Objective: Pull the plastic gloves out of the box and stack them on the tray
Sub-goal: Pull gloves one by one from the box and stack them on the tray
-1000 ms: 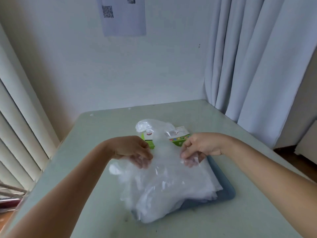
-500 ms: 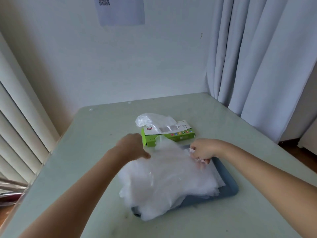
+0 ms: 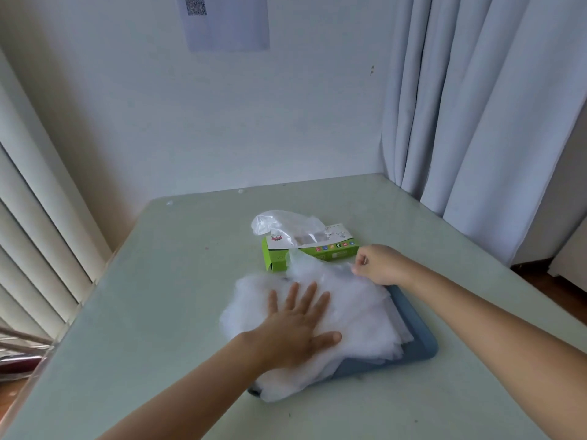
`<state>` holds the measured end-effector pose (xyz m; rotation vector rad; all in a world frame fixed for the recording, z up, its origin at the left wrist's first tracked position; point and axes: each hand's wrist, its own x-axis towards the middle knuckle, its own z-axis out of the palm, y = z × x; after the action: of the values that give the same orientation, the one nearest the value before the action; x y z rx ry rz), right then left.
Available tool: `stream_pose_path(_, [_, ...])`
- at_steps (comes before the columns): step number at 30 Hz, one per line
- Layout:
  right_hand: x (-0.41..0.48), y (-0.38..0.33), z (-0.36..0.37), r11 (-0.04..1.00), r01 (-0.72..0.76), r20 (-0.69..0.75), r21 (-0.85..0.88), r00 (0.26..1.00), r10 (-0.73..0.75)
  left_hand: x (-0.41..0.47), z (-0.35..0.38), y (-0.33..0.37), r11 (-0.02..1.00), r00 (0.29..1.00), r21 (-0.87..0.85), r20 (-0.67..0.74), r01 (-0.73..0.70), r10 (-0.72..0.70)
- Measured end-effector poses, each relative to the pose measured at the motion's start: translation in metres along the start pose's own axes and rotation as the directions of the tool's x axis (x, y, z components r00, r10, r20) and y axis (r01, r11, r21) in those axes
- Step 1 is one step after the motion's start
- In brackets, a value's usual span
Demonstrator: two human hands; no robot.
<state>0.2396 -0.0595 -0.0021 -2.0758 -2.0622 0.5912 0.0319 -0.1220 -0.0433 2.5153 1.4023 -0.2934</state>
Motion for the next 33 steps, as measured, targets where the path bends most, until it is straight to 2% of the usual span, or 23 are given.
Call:
stream_pose_path(1, [0.002, 0.003, 0.000, 0.998, 0.004, -0.035, 0.060, 0.999, -0.002, 0.000, 0.002, 0.000, 1.000, 1.000, -0.001, -0.009, -0.001, 0.001])
stream_pose_path(3, [0.004, 0.005, -0.002, 0.985, -0.015, -0.014, 0.170, 1.000, 0.017, 0.000, 0.004, -0.001, 1.000, 1.000, -0.002, -0.019, -0.007, 0.007])
stream_pose_path(8, [0.009, 0.006, -0.009, 0.991, 0.051, -0.014, 0.123, 0.999, -0.050, 0.000, 0.001, -0.001, 1.000, 1.000, -0.014, -0.009, -0.006, 0.006])
stream_pose_path(12, [0.010, 0.000, -0.011, 0.989, 0.069, 0.053, 0.131, 0.996, -0.076, -0.001, -0.003, -0.002, 1.000, 1.000, 0.002, 0.008, 0.003, -0.003])
stream_pose_path(14, [0.010, -0.003, -0.011, 0.980, 0.076, 0.044, 0.186, 0.995, -0.086, -0.003, -0.008, -0.002, 1.000, 1.000, -0.007, -0.009, 0.007, -0.007])
stream_pose_path(15, [0.010, -0.003, -0.010, 0.962, 0.056, 0.077, 0.267, 0.994, -0.080, -0.005, -0.012, -0.002, 1.000, 0.999, -0.023, -0.047, 0.005, -0.007])
stream_pose_path(18, [0.003, -0.004, -0.006, 0.891, -0.078, 0.323, 0.448, 0.943, -0.080, -0.010, -0.028, 0.002, 0.979, 0.968, -0.200, -0.252, -0.044, -0.008])
stream_pose_path(20, [0.000, -0.002, -0.004, 0.902, -0.107, 0.402, 0.419, 0.912, -0.078, -0.012, -0.039, 0.007, 0.918, 0.945, -0.384, -0.326, -0.101, -0.032])
stream_pose_path(21, [-0.001, 0.000, -0.002, 0.913, -0.105, 0.404, 0.395, 0.912, -0.070, -0.013, -0.042, 0.009, 0.902, 0.945, -0.416, -0.326, -0.113, -0.032])
stream_pose_path(25, [-0.003, 0.003, 0.001, 0.948, -0.091, 0.344, 0.306, 0.939, -0.021, -0.008, -0.036, 0.007, 0.940, 0.964, -0.326, -0.266, -0.097, 0.008])
stream_pose_path(28, [-0.007, 0.002, -0.004, 0.972, -0.095, 0.315, 0.215, 0.949, 0.023, 0.000, -0.015, -0.004, 0.976, 0.985, -0.200, -0.166, -0.088, 0.055])
stream_pose_path(29, [-0.011, 0.000, -0.010, 0.985, -0.073, 0.264, 0.158, 0.964, 0.029, 0.003, -0.008, -0.007, 0.984, 0.988, -0.158, -0.138, -0.084, 0.062])
stream_pose_path(31, [-0.022, -0.008, -0.022, 1.000, 0.015, 0.000, 0.016, 1.000, -0.015, 0.004, 0.003, -0.012, 0.992, 0.991, -0.106, -0.120, -0.066, 0.053])
stream_pose_path(33, [-0.035, -0.030, -0.027, 0.989, 0.144, -0.307, 0.036, 0.943, -0.126, 0.005, 0.008, -0.014, 0.995, 0.989, -0.083, -0.140, -0.064, 0.052])
